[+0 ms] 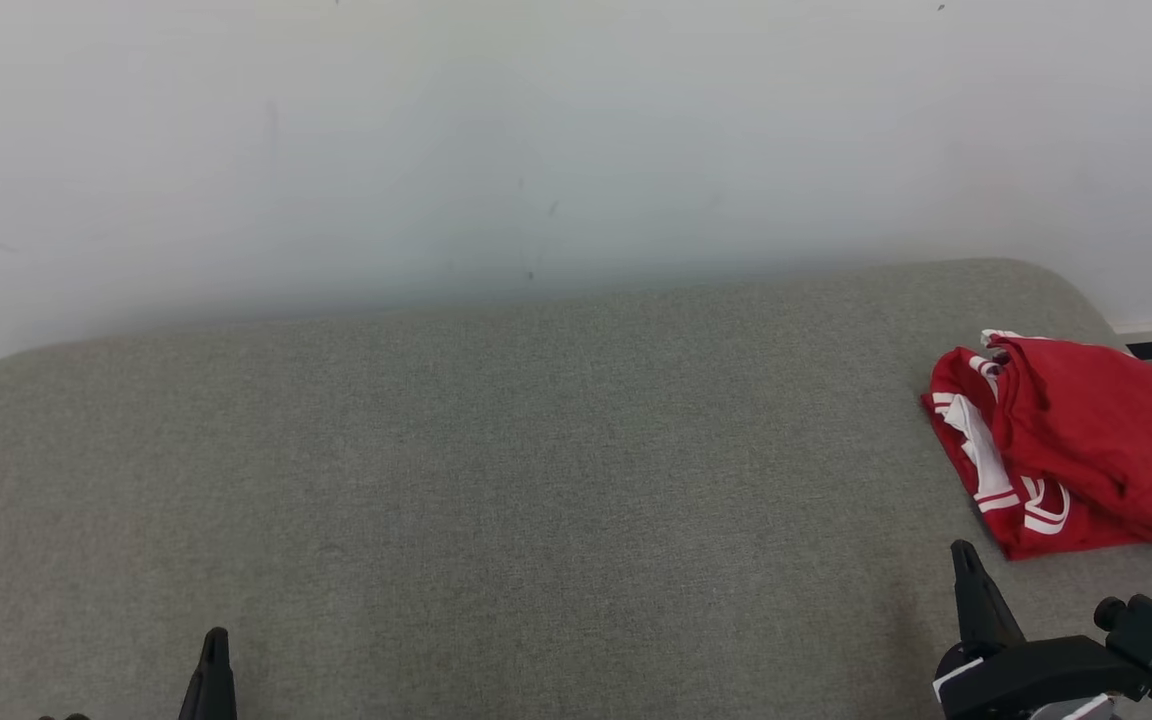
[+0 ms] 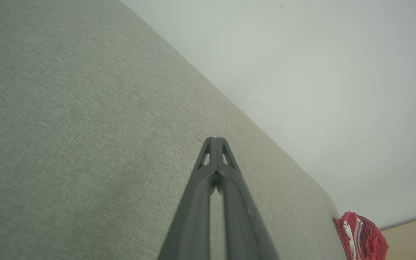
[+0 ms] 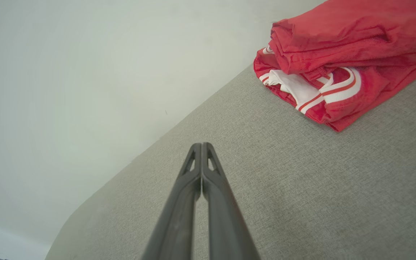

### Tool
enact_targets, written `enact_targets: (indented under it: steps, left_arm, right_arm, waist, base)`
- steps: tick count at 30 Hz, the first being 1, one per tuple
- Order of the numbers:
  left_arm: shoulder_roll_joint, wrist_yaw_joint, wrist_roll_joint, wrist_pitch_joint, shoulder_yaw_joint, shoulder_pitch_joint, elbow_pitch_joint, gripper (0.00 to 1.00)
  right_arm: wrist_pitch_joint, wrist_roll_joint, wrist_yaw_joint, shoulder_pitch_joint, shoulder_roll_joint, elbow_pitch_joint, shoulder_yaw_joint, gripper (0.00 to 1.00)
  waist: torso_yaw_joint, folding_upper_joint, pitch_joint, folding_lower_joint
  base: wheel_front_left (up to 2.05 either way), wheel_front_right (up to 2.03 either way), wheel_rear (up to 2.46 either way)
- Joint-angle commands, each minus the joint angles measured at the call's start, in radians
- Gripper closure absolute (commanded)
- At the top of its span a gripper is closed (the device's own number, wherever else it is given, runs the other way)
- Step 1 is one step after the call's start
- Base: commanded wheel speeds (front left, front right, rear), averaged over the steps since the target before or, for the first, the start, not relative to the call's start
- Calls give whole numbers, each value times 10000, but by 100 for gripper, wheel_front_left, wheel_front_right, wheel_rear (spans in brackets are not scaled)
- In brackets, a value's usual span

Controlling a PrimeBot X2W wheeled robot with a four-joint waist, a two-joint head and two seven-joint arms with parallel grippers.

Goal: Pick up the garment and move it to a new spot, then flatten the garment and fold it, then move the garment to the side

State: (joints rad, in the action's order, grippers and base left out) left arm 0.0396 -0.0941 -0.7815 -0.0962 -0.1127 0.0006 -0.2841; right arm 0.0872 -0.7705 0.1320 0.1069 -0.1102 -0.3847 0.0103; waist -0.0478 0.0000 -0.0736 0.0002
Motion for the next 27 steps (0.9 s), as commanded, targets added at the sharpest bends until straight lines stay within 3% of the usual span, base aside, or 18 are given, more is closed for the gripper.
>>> enact_targets:
  steps: [1, 27]
  left_arm:
    - [73, -41, -286, 54, -17, -315, 155, 100]
    - [96, -175, -3290, 829, -26, -662, 241, 100]
  right_arm:
    - [-41, -290, -7, 193, 1, 187, -75, 100]
    - [-786, -3323, -12, 172, 228, 645, -526, 100]
  waist:
    - [7, 0, 9, -1]
    - [143, 0, 222, -1]
  base:
    - [0, 0, 0]
    - [0, 0, 0]
